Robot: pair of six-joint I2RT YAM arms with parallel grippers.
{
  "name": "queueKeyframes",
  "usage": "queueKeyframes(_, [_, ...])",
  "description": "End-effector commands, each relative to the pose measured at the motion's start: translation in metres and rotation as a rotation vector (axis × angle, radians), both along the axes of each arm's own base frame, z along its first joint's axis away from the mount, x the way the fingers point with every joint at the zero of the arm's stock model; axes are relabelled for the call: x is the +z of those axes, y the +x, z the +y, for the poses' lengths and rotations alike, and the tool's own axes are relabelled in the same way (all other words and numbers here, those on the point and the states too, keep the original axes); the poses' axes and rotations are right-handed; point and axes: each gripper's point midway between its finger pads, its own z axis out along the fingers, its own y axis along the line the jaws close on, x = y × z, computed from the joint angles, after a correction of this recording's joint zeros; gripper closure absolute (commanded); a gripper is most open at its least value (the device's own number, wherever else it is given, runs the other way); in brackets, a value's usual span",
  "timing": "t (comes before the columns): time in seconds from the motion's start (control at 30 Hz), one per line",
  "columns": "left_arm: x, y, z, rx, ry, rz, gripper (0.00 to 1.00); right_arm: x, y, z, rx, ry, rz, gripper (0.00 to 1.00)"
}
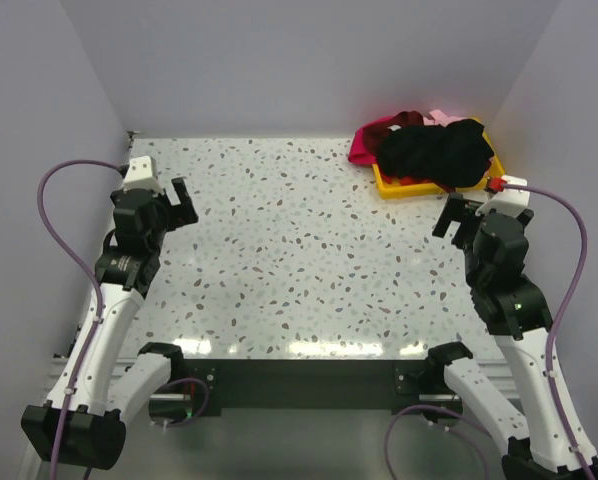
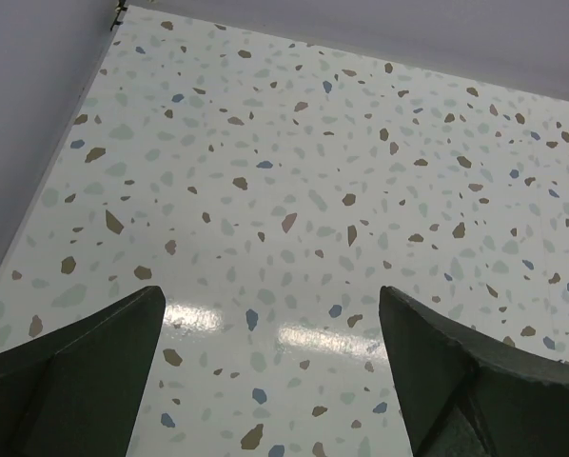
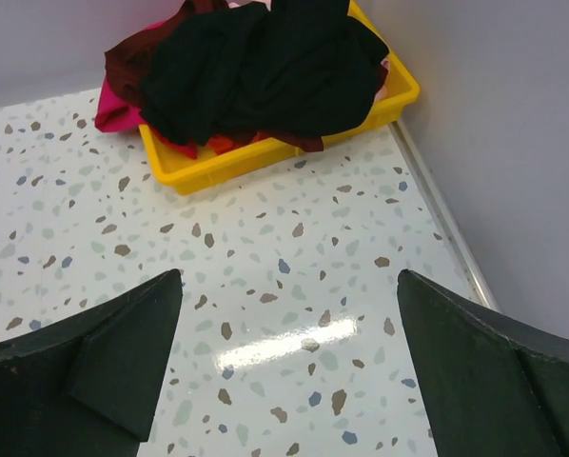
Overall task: Fold and stack the t-shirts
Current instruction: Grab the tshirt from the pile
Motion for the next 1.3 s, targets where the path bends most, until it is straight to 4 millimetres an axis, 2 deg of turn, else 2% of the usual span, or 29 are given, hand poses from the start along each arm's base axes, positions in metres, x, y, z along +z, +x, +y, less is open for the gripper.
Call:
queueKeyframes(0.0, [0.012, 0.001, 0.001, -0.006, 0.016, -0.044, 0.00, 0.015, -0.003, -0.001, 0.006, -0.012, -0.030, 0.01])
queueKeyframes(0.27, [0.015, -0.001, 0.004, 0.018, 0.008, -0.057, 0.00, 0.026, -0.006, -0.004, 0.003, -0.032, -0.043, 0.01])
queueKeyframes(0.33, [0.013, -0.001, 0.004, 0.015, 0.008, -0.053, 0.00, 0.029, 0.000, -0.001, 0.027, -0.051, -0.040, 0.01])
queueKeyframes(0.37, [0.013, -0.001, 0.003, 0.010, 0.008, -0.052, 0.00, 0.036, 0.005, 0.010, 0.085, -0.042, -0.058, 0.01])
queueKeyframes(0.47, [0.009, 0.000, -0.001, -0.013, 0.004, -0.045, 0.00, 0.036, 0.027, 0.037, 0.201, -0.001, -0.035, 0.01])
queueKeyframes(0.5, [0.009, 0.000, -0.002, -0.017, 0.003, -0.045, 0.00, 0.028, 0.040, 0.046, 0.228, 0.015, 0.002, 0.01])
queueKeyframes(0.57, [0.009, 0.000, -0.002, -0.020, 0.002, -0.049, 0.00, 0.025, 0.056, 0.061, 0.268, 0.052, 0.019, 0.01])
queueKeyframes(0.6, [0.008, 0.000, -0.003, -0.024, 0.002, -0.048, 0.00, 0.023, 0.063, 0.067, 0.282, 0.055, 0.029, 0.01])
queueKeyframes(0.63, [0.009, 0.000, -0.003, -0.024, 0.003, -0.051, 0.00, 0.009, 0.077, 0.073, 0.281, 0.047, 0.075, 0.01])
queueKeyframes(0.67, [0.009, 0.000, -0.003, -0.024, 0.003, -0.051, 0.00, 0.011, 0.085, 0.079, 0.281, 0.045, 0.065, 0.01])
queueKeyframes(0.77, [0.007, 0.001, -0.004, -0.028, 0.002, -0.046, 0.00, -0.006, 0.119, 0.087, 0.252, 0.043, 0.109, 0.01])
queueKeyframes(0.8, [0.006, 0.001, -0.004, -0.031, 0.002, -0.044, 0.00, -0.010, 0.127, 0.088, 0.238, 0.043, 0.119, 0.01])
queueKeyframes(0.83, [0.005, 0.001, -0.005, -0.036, 0.000, -0.041, 0.00, -0.018, 0.145, 0.089, 0.215, 0.036, 0.146, 0.01])
queueKeyframes(0.9, [0.004, 0.002, -0.007, -0.045, -0.002, -0.036, 0.00, -0.022, 0.162, 0.091, 0.185, 0.041, 0.162, 0.01])
queueKeyframes(0.93, [0.003, 0.003, -0.008, -0.052, -0.004, -0.034, 0.00, -0.029, 0.180, 0.091, 0.151, 0.046, 0.175, 0.01])
queueKeyframes(1.0, [0.002, 0.003, -0.009, -0.056, -0.006, -0.033, 0.00, -0.035, 0.197, 0.086, 0.102, 0.034, 0.179, 0.01])
queueKeyframes(1.03, [0.003, 0.003, -0.010, -0.061, -0.007, -0.036, 0.00, -0.025, 0.206, 0.082, 0.061, 0.036, 0.149, 0.01])
queueKeyframes(1.07, [0.001, 0.004, -0.010, -0.064, -0.007, -0.032, 0.00, -0.043, 0.220, 0.078, 0.038, 0.032, 0.186, 0.01])
queueKeyframes(1.13, [0.000, 0.004, -0.011, -0.068, -0.008, -0.029, 0.00, -0.039, 0.235, 0.073, 0.008, 0.044, 0.174, 0.01])
queueKeyframes(1.2, [0.000, 0.005, -0.013, -0.077, -0.011, -0.028, 0.00, -0.061, 0.251, 0.059, -0.045, 0.060, 0.211, 0.01])
queueKeyframes(1.27, [-0.002, 0.006, -0.016, -0.091, -0.015, -0.021, 0.00, -0.067, 0.264, 0.043, -0.095, 0.087, 0.207, 0.01])
